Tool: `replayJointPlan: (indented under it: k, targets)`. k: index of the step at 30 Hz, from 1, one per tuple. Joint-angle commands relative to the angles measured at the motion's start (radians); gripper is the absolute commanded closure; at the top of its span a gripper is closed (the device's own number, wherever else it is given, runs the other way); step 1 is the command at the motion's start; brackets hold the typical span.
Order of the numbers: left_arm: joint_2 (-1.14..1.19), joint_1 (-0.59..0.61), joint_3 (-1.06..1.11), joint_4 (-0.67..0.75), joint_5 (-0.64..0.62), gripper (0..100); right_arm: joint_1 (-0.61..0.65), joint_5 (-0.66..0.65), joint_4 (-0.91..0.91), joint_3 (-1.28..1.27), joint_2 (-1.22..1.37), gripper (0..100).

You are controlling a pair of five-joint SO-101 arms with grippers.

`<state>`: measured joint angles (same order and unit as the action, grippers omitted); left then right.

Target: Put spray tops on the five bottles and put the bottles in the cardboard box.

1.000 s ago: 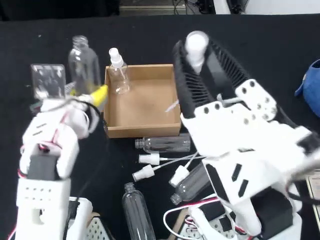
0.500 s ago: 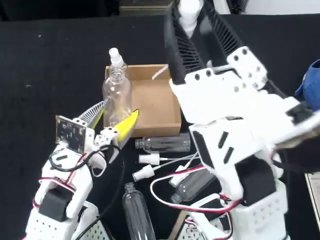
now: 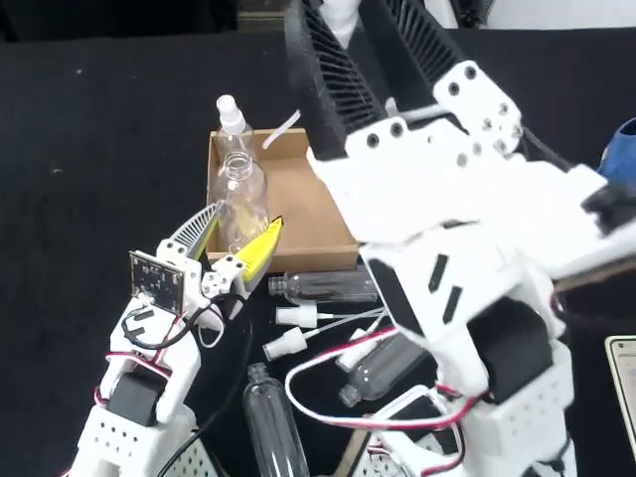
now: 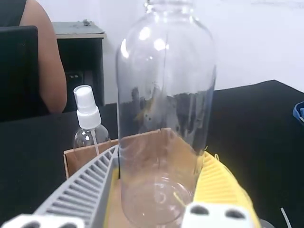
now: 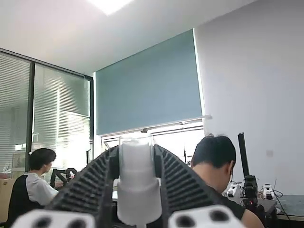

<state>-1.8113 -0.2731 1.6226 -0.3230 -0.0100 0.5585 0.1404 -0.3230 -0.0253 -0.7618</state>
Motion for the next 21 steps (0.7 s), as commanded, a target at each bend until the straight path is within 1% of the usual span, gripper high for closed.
replayJointPlan:
  k: [1, 9, 15, 18, 21]
  targets:
    - [-0.014, -0.013, -0.010, 0.037, 0.003, 97, 0.012, 0.003, -0.006, 0.050, 0.087, 98.8]
    - [-0.014, -0.013, -0.008, 0.043, 0.003, 97, 0.012, 0.003, -0.006, 0.050, 0.191, 98.8]
    - [-0.014, -0.013, -0.008, 0.043, 0.003, 97, 0.014, 0.003, -0.012, 0.050, 0.200, 98.8]
    - [-0.014, -0.013, -0.008, 0.043, 0.003, 97, 0.020, 0.003, -0.081, 0.050, 0.200, 98.8]
    - [-0.014, -0.013, -0.008, 0.043, 0.003, 97, 0.060, 0.003, -0.147, 0.050, 0.205, 98.8]
